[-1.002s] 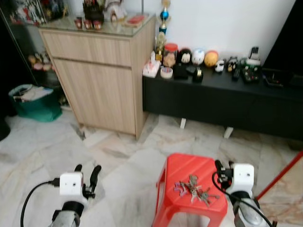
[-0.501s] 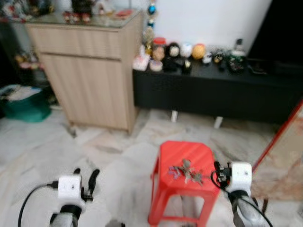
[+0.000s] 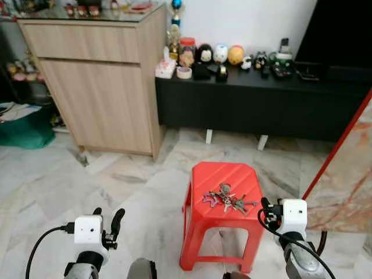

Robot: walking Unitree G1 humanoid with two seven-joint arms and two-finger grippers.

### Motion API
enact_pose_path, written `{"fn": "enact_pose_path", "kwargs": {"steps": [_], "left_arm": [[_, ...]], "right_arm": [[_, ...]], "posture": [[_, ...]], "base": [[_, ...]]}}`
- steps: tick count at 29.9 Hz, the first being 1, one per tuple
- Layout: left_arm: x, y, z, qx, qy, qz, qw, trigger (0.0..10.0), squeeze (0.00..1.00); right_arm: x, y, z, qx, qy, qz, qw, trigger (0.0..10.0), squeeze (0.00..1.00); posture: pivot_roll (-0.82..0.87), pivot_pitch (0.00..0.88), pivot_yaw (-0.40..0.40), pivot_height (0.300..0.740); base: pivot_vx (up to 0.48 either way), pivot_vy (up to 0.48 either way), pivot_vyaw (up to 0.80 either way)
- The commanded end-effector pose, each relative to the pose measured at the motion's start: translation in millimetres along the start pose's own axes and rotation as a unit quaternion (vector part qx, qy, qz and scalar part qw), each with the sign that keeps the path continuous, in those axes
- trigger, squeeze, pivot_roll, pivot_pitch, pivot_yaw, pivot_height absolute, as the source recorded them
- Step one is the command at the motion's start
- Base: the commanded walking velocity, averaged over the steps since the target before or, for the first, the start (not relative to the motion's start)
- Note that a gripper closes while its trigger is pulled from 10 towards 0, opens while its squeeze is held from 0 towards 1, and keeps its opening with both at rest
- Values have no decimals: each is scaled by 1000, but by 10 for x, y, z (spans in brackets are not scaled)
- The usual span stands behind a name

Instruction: Hang keys on a hook

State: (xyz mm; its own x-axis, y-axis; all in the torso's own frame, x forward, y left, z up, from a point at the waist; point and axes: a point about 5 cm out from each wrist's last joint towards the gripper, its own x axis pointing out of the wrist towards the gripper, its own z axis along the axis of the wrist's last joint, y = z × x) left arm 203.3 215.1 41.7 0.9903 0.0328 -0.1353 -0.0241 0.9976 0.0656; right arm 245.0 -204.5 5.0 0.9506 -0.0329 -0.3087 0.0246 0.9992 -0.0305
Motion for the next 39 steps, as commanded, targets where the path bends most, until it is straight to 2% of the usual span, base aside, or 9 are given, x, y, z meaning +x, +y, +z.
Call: {"fn": "enact_pose_path", "kwargs": {"steps": [1,6,12,19,35,39], "left_arm": [[34,-20,4,-9,0,1,1000,10000,0],[52,11,18,-9,-3,9,1000,10000,0],[58,25,28,-7,-6,10,1000,10000,0],[63,29,37,-1,-7,6,1000,10000,0],[48,3,24,3,-5,-4,1000,10000,0],[42,1,10,3,-1,-6,1000,10000,0]], "right_arm": [[30,19,20,-4,-3,7,1000,10000,0],[34,39,3,-18,2,17,1000,10000,0],[55,39,28,-11,-4,20,1000,10000,0],[70,20,42,7,-12,8,1000,10000,0],[70,10,17,5,-12,-3,1000,10000,0],[69,9,4,-1,-7,0,1000,10000,0]], "posture": [[53,0,-41,640],[55,0,-46,640],[63,0,-49,640],[61,0,-42,640],[66,0,-42,640],[65,0,-42,640]], "base": [[0,0,0],[207,0,0],[305,0,710],[326,0,0],[287,0,0],[0,0,0]]}}
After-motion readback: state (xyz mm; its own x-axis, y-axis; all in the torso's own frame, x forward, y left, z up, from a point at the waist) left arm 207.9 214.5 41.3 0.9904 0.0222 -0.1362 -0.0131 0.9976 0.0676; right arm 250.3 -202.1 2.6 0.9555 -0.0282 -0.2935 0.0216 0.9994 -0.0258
